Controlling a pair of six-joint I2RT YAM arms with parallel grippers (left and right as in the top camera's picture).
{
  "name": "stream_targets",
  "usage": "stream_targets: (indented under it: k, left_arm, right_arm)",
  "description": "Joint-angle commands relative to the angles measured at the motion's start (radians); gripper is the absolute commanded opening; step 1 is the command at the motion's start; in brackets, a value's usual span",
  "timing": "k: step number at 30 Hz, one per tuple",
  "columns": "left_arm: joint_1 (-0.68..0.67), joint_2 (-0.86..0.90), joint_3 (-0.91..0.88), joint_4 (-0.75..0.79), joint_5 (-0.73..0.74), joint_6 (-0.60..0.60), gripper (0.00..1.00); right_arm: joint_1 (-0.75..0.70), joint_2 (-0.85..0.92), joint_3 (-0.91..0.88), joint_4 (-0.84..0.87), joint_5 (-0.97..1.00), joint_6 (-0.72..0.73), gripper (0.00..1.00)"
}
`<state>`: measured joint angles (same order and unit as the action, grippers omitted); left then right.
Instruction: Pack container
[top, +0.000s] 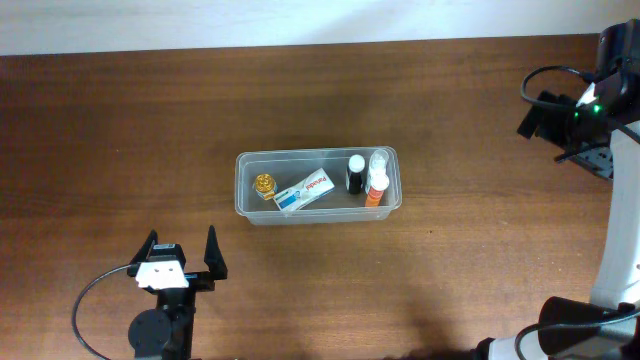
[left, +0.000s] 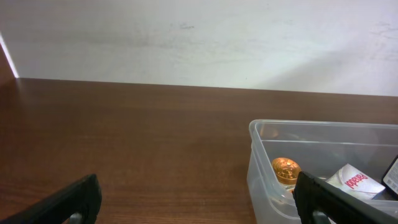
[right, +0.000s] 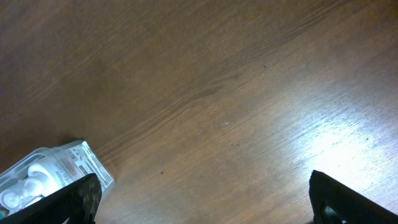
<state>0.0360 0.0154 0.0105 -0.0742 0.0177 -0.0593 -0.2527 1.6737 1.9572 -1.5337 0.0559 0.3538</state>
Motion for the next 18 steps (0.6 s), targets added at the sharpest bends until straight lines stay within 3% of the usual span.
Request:
stream_targets:
  k: [1,18]
  left_arm:
    - [0.006,-0.01,-0.002,-0.009,-0.014,0.02,0.99]
    - [0.006,-0.01,-0.002,-0.009,-0.014,0.02,0.99]
  right_arm:
    - [-0.004,0.002,0.007,0.002,0.009,-0.008,0.98]
    - [0.013,-0.048,0.007,0.003,0.009,-0.008,0.98]
